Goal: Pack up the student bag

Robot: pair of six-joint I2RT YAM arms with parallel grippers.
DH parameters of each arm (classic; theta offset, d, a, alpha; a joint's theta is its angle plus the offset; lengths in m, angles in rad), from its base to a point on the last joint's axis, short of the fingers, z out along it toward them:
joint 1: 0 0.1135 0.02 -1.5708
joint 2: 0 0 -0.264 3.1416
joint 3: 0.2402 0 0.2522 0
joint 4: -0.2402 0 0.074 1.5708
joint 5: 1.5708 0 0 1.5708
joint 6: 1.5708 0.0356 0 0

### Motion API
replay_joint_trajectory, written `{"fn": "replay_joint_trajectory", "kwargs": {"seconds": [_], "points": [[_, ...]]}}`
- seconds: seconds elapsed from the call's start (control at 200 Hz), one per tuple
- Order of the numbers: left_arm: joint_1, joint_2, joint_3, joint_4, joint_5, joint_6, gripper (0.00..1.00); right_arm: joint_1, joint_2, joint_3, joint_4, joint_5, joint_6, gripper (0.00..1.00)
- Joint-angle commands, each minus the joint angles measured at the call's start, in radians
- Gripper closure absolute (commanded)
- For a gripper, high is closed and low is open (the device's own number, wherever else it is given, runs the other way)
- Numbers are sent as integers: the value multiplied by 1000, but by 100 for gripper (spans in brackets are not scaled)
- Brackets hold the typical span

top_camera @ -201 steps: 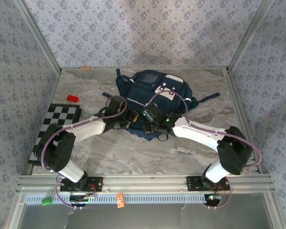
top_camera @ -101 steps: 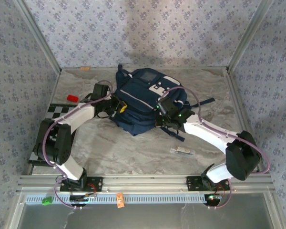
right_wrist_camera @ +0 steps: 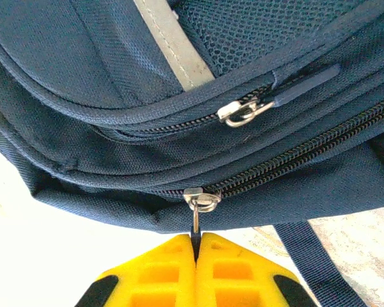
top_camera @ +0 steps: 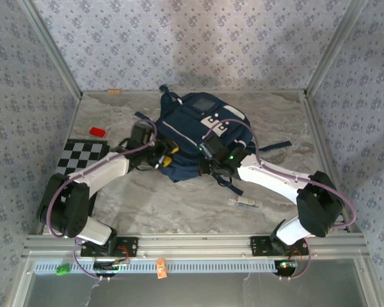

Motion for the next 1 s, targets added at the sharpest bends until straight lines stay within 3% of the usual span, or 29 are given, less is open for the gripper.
{"fn": "replay_joint_trajectory", "kwargs": {"seconds": [0.0, 0.095, 0.2, 0.35, 0.53, 0.67, 0.855, 0.94, 0.994], "points": [[-78, 13, -1, 95, -78, -158, 47, 11, 8, 34, -35, 17, 23, 100], [-104, 57, 43, 60, -126, -177, 54, 9, 7, 28, -38, 31, 29, 100], [-97, 94, 64, 40, -155, -178, 78, 2, 5, 29, -64, 54, 14, 100], [-54, 85, 63, -10, -153, -114, 100, -63, -21, 8, -114, 45, -25, 100], [65, 24, 87, -125, -117, 86, 100, -204, -57, -45, -126, -2, -97, 100], [160, 55, 171, -214, -12, 225, 100, -351, -41, -46, -107, -43, -115, 100], [165, 65, 244, -267, -15, 308, 100, -294, -75, 21, -99, -150, -145, 100], [162, 51, 249, -286, -14, 333, 88, -264, -87, 47, -120, -180, -141, 80], [154, 27, 237, -287, -23, 336, 79, -263, -103, 47, -122, -192, -126, 72]]}}
